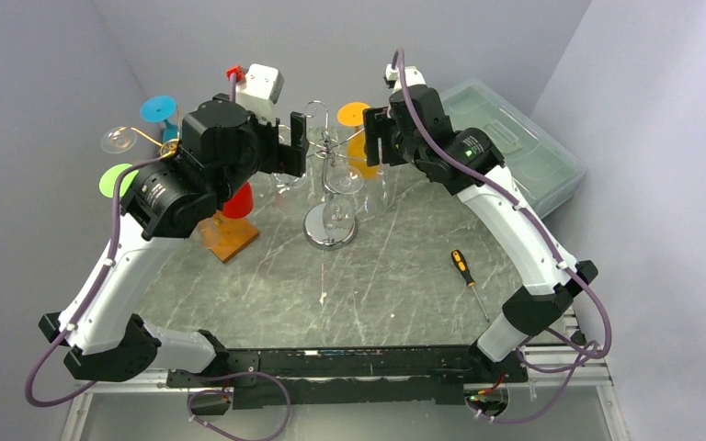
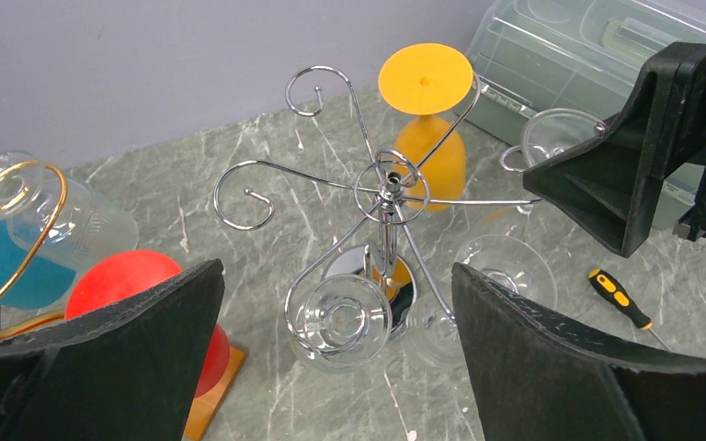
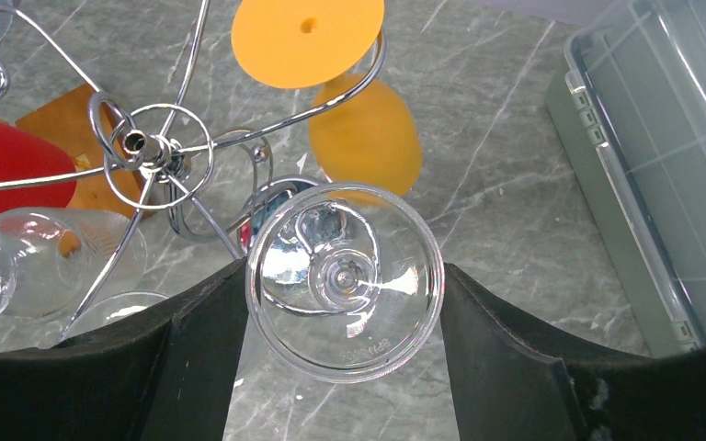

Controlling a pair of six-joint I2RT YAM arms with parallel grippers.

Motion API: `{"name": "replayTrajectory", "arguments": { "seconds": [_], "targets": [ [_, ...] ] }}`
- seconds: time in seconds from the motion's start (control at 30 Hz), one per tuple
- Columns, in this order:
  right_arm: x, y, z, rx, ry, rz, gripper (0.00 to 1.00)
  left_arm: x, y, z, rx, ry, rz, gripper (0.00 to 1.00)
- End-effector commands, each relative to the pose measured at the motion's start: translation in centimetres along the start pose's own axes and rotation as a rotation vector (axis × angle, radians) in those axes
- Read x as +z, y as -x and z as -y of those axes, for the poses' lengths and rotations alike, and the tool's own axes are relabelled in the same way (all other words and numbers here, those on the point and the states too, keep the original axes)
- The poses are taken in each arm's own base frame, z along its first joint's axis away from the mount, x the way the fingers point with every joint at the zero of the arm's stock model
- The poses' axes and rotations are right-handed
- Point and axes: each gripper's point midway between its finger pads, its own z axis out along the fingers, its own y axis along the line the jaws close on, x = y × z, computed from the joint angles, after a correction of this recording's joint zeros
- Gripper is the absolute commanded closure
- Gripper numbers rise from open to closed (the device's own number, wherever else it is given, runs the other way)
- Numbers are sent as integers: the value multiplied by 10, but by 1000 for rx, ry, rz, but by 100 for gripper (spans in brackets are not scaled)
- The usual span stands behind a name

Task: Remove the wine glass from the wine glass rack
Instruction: Pick up the wine glass from the wine rack.

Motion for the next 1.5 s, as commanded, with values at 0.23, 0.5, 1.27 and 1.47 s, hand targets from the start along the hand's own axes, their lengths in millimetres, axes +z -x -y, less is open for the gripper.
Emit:
{"name": "replayTrajectory", "arguments": {
  "seconds": [0.23, 0.5, 1.27, 1.47],
  "targets": [
    [-9, 22, -21, -7, 60, 78, 69, 3, 8, -1, -20, 17, 41, 1],
    [-4, 33, -28, -1, 72, 108, 71, 2, 8, -2, -21, 21, 46, 1],
    [22, 54, -17, 9, -40, 167, 75, 0, 8, -4, -26, 25, 55, 1],
    [20, 56, -3, 28, -56, 172, 76, 2, 9, -2, -27, 18, 54, 1]
  ]
}}
